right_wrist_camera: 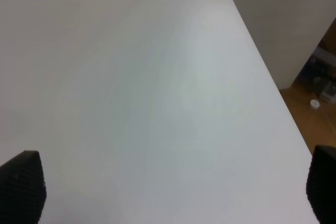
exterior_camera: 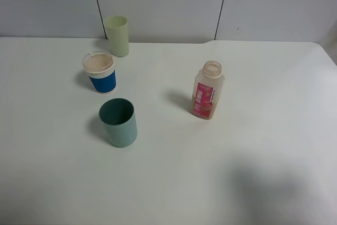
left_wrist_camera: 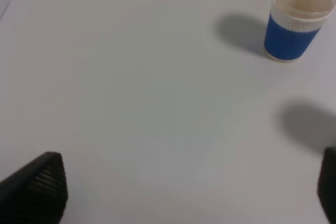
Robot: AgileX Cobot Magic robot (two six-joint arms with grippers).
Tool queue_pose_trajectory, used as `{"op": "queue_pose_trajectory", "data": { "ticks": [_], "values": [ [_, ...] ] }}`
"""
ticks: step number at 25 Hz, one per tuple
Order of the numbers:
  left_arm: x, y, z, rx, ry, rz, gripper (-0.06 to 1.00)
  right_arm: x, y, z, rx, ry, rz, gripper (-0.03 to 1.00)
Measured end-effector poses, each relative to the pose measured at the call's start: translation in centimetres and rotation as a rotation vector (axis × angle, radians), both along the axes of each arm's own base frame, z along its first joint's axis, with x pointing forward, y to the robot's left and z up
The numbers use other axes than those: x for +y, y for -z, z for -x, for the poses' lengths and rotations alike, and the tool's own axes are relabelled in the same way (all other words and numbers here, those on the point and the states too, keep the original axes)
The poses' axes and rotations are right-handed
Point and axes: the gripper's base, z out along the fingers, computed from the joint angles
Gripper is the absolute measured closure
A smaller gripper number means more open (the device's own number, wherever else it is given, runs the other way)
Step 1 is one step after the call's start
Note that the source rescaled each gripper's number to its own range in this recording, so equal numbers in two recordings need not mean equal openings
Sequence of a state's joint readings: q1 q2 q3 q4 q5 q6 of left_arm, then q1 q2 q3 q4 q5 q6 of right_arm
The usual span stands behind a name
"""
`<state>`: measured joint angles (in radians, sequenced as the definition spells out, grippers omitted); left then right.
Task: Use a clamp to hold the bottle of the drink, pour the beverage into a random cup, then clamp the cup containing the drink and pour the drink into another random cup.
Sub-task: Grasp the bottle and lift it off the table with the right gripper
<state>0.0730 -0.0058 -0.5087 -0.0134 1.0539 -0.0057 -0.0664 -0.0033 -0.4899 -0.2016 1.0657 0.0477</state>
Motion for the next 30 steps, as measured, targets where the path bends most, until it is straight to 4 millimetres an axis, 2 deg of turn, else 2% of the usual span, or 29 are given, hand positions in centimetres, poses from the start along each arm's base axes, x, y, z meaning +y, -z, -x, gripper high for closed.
{"op": "queue_pose_trajectory", "data": {
  "ticks": [9, 11, 12, 13, 14, 19, 22, 26, 30],
  "values": [
    [0.0, 0.0, 0.0, 0.000, 0.000, 0.000, 0.07, 0.0, -0.2, -0.5, 0.011, -0.006, 0.008, -0.03],
    [0.0, 0.0, 0.0, 0.000, 0.000, 0.000, 0.07, -0.1, -1.1, -1.8, 0.006, -0.031, 0.047, -0.03],
    [0.0, 0.0, 0.0, 0.000, 0.000, 0.000, 0.07, 0.0, -1.8, -2.5, -0.049, -0.054, 0.080, -0.03],
    [0.0, 0.0, 0.0, 0.000, 0.000, 0.000, 0.07, 0.0, -2.6, -3.9, -0.082, -0.081, 0.111, -0.03],
    [0.0, 0.0, 0.0, 0.000, 0.000, 0.000, 0.07, 0.0, -2.7, -4.5, -0.076, -0.090, 0.121, -0.03],
    [0.0, 0.0, 0.0, 0.000, 0.000, 0.000, 0.07, 0.0, -2.7, -6.3, -0.035, -0.125, 0.166, -0.03],
    [0.0, 0.0, 0.0, 0.000, 0.000, 0.000, 0.07, 0.0, -2.9, -8.1, -0.020, -0.186, 0.265, -0.03],
    [0.0, 0.0, 0.0, 0.000, 0.000, 0.000, 0.07, -0.1, -2.5, -9.9, 0.041, -0.228, 0.315, -0.03],
    [0.0, 0.0, 0.0, 0.000, 0.000, 0.000, 0.07, -0.1, -2.2, -10.8, 0.077, -0.246, 0.327, -0.03]
  ]
}}
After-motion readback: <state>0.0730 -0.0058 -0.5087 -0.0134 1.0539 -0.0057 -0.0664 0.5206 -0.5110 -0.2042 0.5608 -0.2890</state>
